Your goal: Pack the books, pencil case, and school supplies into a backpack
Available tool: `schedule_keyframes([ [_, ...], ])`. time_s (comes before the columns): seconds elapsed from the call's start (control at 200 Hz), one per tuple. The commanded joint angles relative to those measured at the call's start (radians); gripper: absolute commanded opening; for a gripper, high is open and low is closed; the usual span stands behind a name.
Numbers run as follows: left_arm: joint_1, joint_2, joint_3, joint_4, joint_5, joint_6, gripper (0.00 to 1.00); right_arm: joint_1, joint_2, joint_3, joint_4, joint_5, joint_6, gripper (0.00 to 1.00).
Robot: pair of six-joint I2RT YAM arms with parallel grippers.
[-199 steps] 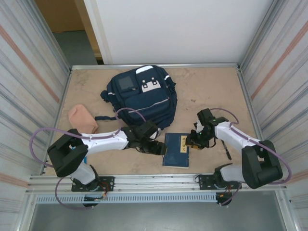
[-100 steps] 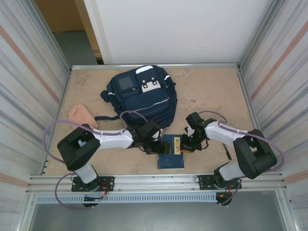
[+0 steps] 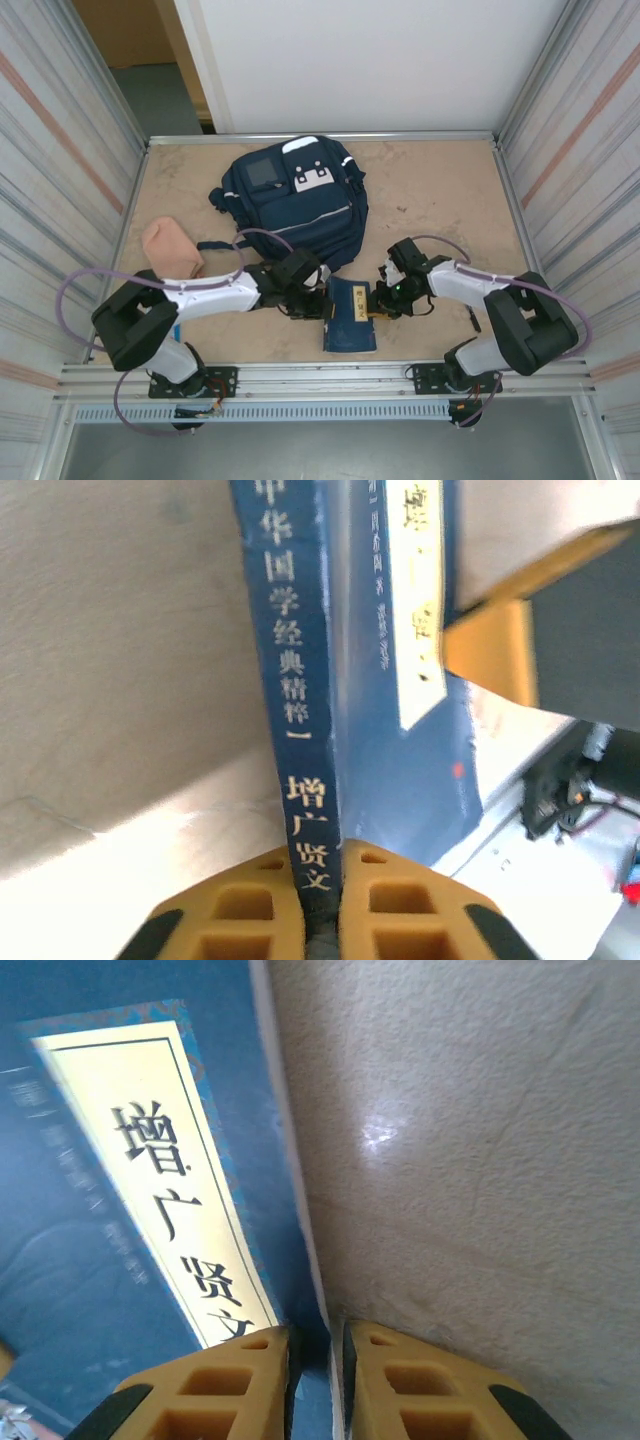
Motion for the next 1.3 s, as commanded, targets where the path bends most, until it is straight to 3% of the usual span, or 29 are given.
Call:
schedule_keyframes([
  [0.0, -0.001, -0.063, 0.041, 0.033, 0.055, 0.013, 0.00, 0.025, -0.067, -0.031, 0.050, 0.049, 0.014, 0.26],
  [0.125, 0.022, -0.154, 0.023, -0.003, 0.030, -0.021, 0.00, 0.024, -0.257, -0.017, 0.004, 0.149, 0.033, 0.41],
  [0.291, 0.052, -0.302, 0.035, -0.085, -0.108, -0.044, 0.00, 0.035, -0.532, 0.063, -0.104, 0.331, 0.087, 0.57],
  [0.341, 0.078, -0.340, 0.056, -0.105, -0.119, -0.050, 0.00, 0.035, -0.597, 0.072, -0.110, 0.351, 0.136, 0.65],
  [0.396, 0.104, -0.384, 0.074, -0.109, -0.134, -0.057, 0.00, 0.035, -0.653, 0.065, -0.104, 0.378, 0.237, 0.81],
  [0.431, 0.116, -0.409, 0.082, -0.111, -0.160, -0.063, 0.00, 0.035, -0.678, 0.049, -0.095, 0.403, 0.349, 0.83],
  [0.506, 0.139, -0.466, 0.087, -0.107, -0.235, -0.073, 0.00, 0.036, -0.716, -0.003, 0.011, 0.342, 0.566, 0.83],
  [0.611, 0.183, -0.516, 0.074, -0.093, -0.304, -0.144, 0.00, 0.041, -0.724, -0.018, 0.107, 0.262, 0.734, 0.85],
  [0.696, 0.201, -0.541, 0.039, -0.008, -0.313, -0.217, 0.00, 0.041, -0.706, 0.022, 0.065, 0.236, 0.820, 1.00],
  [0.797, 0.202, -0.549, -0.009, 0.122, -0.303, -0.308, 0.00, 0.080, -0.662, -0.005, 0.218, 0.214, 0.885, 0.99],
  [0.942, 0.203, -0.546, -0.032, 0.188, -0.288, -0.453, 0.00, 0.170, -0.522, -0.001, 0.442, 0.210, 0.957, 0.99],
  [1.188, 0.187, -0.564, -0.129, 0.328, -0.303, -0.636, 0.00, 0.259, -0.353, 0.077, 0.568, 0.298, 0.970, 1.00],
  [1.298, 0.190, -0.544, -0.149, 0.343, -0.262, -0.675, 0.00, 0.264, -0.350, 0.052, 0.661, 0.372, 0.975, 0.94],
])
